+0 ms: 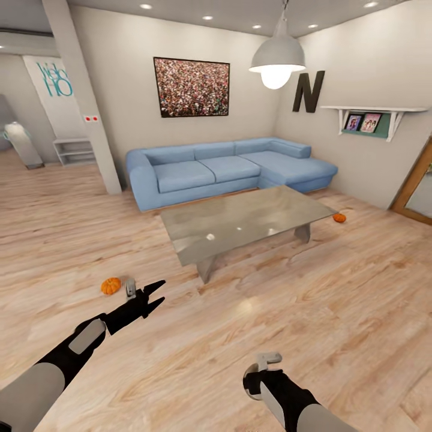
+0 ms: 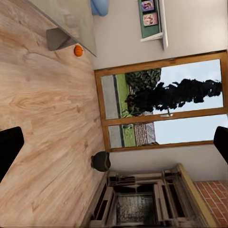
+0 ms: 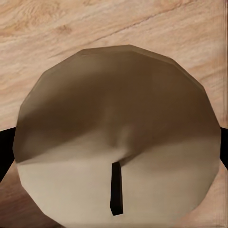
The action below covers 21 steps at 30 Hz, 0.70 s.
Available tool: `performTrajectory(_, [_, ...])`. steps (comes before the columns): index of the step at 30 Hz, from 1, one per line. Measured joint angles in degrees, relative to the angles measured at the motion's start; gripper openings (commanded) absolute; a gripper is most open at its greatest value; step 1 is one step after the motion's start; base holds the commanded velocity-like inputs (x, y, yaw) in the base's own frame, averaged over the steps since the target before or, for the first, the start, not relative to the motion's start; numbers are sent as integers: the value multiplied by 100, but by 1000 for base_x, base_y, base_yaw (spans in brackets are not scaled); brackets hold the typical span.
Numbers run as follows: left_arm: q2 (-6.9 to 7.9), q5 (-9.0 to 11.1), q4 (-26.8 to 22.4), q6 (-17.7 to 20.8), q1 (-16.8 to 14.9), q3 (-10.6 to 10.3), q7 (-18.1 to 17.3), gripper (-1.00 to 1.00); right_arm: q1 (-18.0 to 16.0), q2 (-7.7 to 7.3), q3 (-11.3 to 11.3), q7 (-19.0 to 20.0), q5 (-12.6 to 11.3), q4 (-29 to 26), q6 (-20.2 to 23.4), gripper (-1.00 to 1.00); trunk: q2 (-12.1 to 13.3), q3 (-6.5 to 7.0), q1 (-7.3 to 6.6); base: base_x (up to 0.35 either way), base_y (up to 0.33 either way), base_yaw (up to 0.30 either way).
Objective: Place each of the two pumpkins and all three candles from the living room inside a cabinet in the living room (use any cabinet), then make sure every cabinet is closed, and position the cauldron so it is next to a table in the living room.
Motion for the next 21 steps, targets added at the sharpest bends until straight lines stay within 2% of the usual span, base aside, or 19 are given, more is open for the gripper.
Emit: performTrajectory(21, [0, 0, -2, 0, -2, 13, 0, 100, 0, -3, 0, 0, -2, 6, -26, -100, 0, 0, 0, 0, 0, -285])
